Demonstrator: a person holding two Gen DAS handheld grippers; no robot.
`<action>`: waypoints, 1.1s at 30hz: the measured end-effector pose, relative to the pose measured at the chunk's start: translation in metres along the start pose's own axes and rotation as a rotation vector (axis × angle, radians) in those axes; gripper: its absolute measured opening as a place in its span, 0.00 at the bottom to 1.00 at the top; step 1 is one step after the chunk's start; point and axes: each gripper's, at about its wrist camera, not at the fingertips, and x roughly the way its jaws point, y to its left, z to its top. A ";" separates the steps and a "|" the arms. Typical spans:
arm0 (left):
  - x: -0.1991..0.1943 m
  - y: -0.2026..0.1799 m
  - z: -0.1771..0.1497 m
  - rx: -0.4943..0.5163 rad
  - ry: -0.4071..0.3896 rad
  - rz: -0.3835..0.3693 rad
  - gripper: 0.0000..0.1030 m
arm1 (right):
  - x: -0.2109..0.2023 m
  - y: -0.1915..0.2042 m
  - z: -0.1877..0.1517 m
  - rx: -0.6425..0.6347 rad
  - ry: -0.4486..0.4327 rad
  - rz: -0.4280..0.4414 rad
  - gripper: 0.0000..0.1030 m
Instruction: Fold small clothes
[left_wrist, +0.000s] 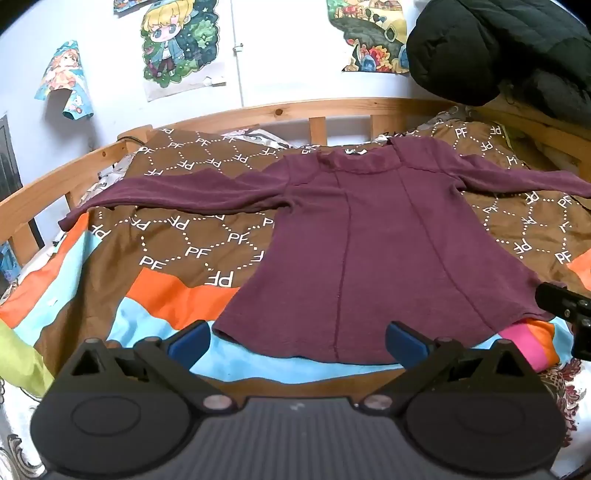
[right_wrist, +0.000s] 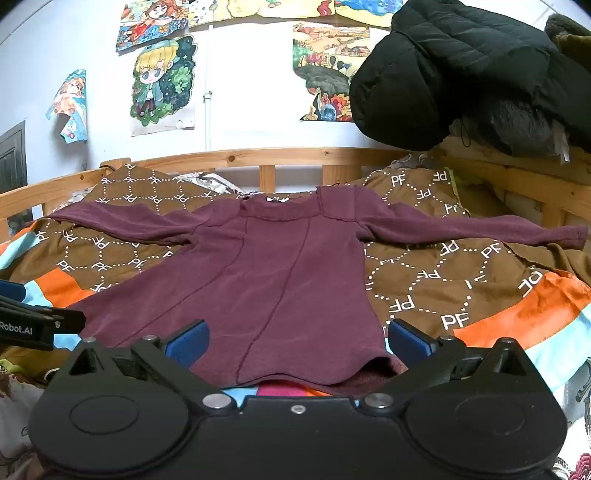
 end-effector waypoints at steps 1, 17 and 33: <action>0.000 0.000 0.000 0.000 0.000 0.001 1.00 | 0.000 0.000 0.000 -0.001 0.000 0.000 0.99; 0.000 0.003 0.001 0.008 0.003 -0.002 1.00 | 0.001 0.000 -0.001 0.015 0.002 -0.007 1.00; 0.000 0.003 0.001 0.008 0.001 -0.001 1.00 | 0.001 -0.001 -0.001 0.021 0.009 -0.004 1.00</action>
